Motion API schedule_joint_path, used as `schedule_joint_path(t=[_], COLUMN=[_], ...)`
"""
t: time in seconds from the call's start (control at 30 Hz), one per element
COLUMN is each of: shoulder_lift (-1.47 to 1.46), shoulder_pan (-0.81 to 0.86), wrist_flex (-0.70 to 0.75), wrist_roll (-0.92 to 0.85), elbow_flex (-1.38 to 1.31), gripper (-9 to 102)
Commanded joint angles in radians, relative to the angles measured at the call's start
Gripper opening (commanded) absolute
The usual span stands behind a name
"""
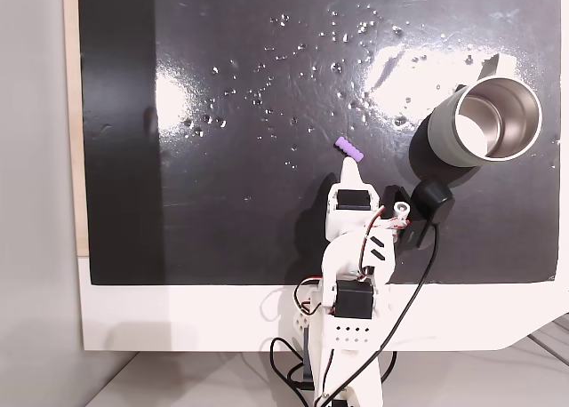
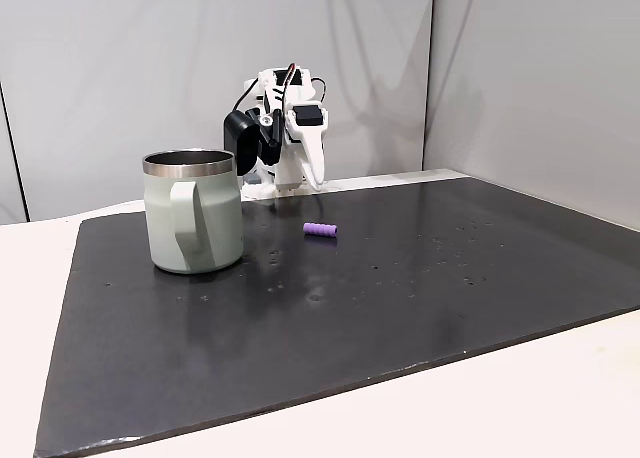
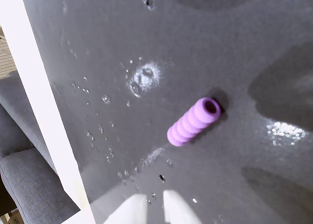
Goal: Grasp a pengrip and put it in the cup.
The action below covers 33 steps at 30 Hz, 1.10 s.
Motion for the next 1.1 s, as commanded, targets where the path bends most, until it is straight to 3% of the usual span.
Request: schedule_joint_path(t=[0.0,0.7,1.07], shoulder_lift=[0.015,0.011,-0.362], shoulder_pan=[-0.032,-0.037,-0.038], wrist_flex=[-0.014,0.031,0.106], wrist_roll=[-0.031,-0.063,-0.106], elbow_flex=[-0.006,-0.12,-0.397], gripper=[0,0,0])
